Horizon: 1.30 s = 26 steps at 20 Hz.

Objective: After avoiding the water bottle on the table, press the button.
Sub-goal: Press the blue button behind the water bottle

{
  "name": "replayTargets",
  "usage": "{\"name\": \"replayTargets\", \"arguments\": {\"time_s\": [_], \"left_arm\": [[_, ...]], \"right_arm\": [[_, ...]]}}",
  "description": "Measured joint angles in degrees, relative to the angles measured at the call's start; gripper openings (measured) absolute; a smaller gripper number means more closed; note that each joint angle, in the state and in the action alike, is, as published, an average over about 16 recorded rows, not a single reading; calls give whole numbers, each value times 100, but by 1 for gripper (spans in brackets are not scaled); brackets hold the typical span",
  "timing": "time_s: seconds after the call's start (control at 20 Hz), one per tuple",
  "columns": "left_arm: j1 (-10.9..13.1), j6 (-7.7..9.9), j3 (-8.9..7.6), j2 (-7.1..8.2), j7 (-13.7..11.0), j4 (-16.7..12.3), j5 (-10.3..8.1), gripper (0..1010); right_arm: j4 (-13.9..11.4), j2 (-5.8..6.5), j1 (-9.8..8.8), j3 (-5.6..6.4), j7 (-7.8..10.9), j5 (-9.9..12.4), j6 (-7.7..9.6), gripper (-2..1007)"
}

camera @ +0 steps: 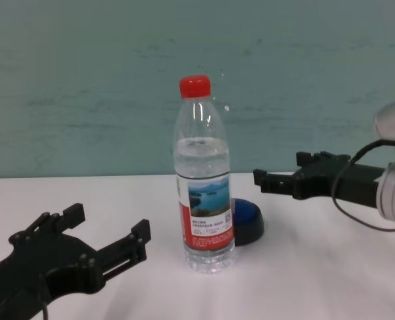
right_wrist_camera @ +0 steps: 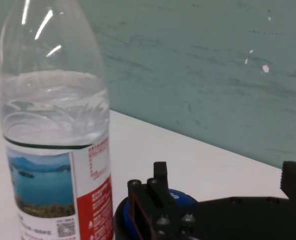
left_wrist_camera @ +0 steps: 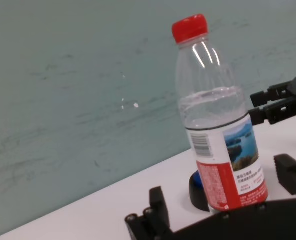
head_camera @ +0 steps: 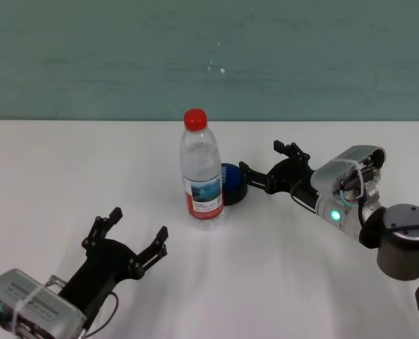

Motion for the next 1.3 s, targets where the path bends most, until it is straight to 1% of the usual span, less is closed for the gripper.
{"name": "replayTargets", "arguments": {"time_s": [0.35, 0.65, 0.9, 1.3], "left_arm": [[0, 0, 0, 0, 0, 0, 0, 1000], [0, 0, 0, 0, 0, 0, 0, 1000], [0, 0, 0, 0, 0, 0, 0, 1000], [0, 0, 0, 0, 0, 0, 0, 1000]], "right_arm": [[446, -138, 304, -24, 3, -61, -61, 1003], [816, -268, 527, -64, 6, -140, -109, 1003], [1068, -377, 657, -105, 9, -216, -157, 1003], [1407, -517, 784, -147, 26, -319, -254, 1003]]}}
